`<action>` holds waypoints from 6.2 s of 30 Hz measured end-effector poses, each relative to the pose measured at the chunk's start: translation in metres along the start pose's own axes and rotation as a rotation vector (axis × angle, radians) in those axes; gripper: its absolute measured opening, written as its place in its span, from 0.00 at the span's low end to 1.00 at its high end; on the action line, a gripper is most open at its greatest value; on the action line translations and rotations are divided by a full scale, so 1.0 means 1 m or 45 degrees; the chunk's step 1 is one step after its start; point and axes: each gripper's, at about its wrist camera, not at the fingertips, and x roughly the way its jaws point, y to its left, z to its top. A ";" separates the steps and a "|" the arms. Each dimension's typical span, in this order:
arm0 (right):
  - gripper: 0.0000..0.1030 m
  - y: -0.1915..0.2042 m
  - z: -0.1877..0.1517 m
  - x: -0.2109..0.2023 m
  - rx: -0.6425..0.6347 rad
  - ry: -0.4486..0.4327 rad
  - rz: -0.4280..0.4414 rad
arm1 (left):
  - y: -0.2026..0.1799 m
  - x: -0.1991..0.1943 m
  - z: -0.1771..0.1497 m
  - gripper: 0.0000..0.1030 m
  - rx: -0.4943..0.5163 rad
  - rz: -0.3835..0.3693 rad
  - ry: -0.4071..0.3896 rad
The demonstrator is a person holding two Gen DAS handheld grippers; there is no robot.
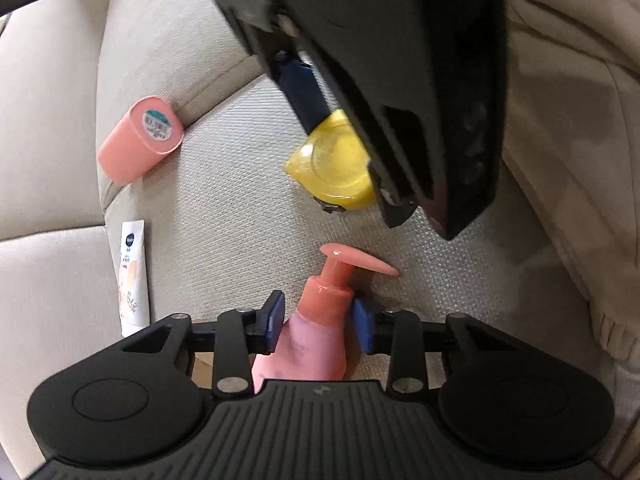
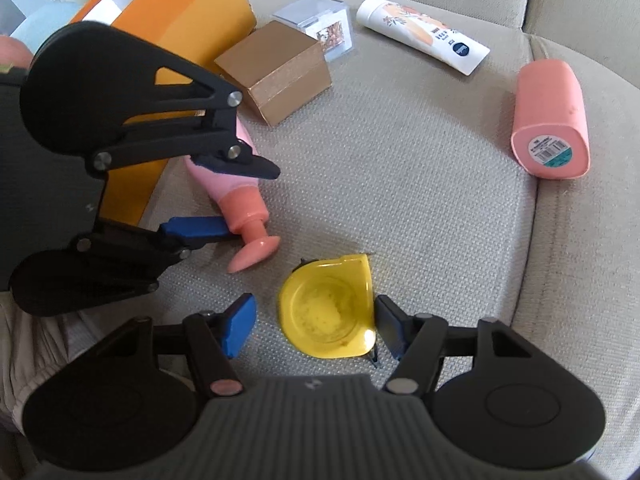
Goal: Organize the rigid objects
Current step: 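Grasp the yellow tape measure with the right tool while the left tool grasps the pink pump bottle, then carry the tape measure and pink bottle over the shoebox with both tools, then lower the pink bottle into the shoebox and open the left tool, then regrasp the pink bottle with the left tool and stand it upright, then lower the tape measure beside the pink bottle and open the right tool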
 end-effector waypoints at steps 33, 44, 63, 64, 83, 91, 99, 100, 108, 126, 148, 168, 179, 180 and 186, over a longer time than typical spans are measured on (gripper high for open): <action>0.50 0.103 0.054 -0.128 -0.196 -0.474 0.055 | 0.068 -0.206 -0.205 0.27 -1.751 0.179 -0.571; 0.50 0.199 0.120 -0.075 -0.538 -0.321 0.139 | 0.038 -0.155 -0.284 0.28 -1.775 0.125 -0.303; 0.50 0.242 0.175 0.076 -0.712 0.027 0.098 | 0.013 -0.102 -0.299 0.27 -1.684 0.063 -0.209; 0.50 0.243 0.176 0.078 -0.716 0.031 0.097 | 0.012 -0.101 -0.299 0.28 -1.674 0.061 -0.207; 0.50 0.250 0.175 0.088 -0.726 0.052 0.039 | 0.003 -0.117 -0.301 0.61 -1.556 0.129 -0.198; 0.50 0.250 0.179 0.092 -0.746 0.058 0.015 | 0.001 -0.144 -0.328 0.64 -1.777 0.152 -0.319; 0.50 0.247 0.178 0.090 -0.694 0.099 0.021 | 0.013 -0.143 -0.351 0.52 -1.973 0.081 -0.326; 0.50 0.248 0.178 0.090 -0.699 0.108 0.011 | 0.014 -0.145 -0.348 0.51 -1.944 0.084 -0.338; 0.50 0.236 0.184 0.063 -0.672 0.106 0.023 | 0.048 -0.127 -0.314 0.45 -1.733 -0.051 -0.321; 0.50 0.201 0.198 0.050 -0.783 0.083 0.013 | 0.107 -0.001 -0.287 0.37 -1.691 -0.370 -0.023; 0.50 0.211 0.181 0.055 -0.747 0.053 0.072 | 0.030 -0.079 -0.308 0.27 -1.905 -0.036 -0.002; 0.50 0.226 0.168 0.050 -0.717 0.024 0.091 | 0.037 -0.103 -0.300 0.55 -1.847 -0.025 0.113; 0.50 0.241 0.171 0.059 -0.836 0.020 0.147 | 0.028 -0.159 -0.335 0.57 -2.137 0.041 -0.115; 0.50 0.243 0.173 0.062 -0.858 0.028 0.153 | 0.028 -0.158 -0.341 0.54 -2.178 0.030 -0.104; 0.50 0.253 0.182 0.080 -0.961 0.093 0.160 | 0.023 -0.149 -0.356 0.41 -2.284 -0.058 -0.092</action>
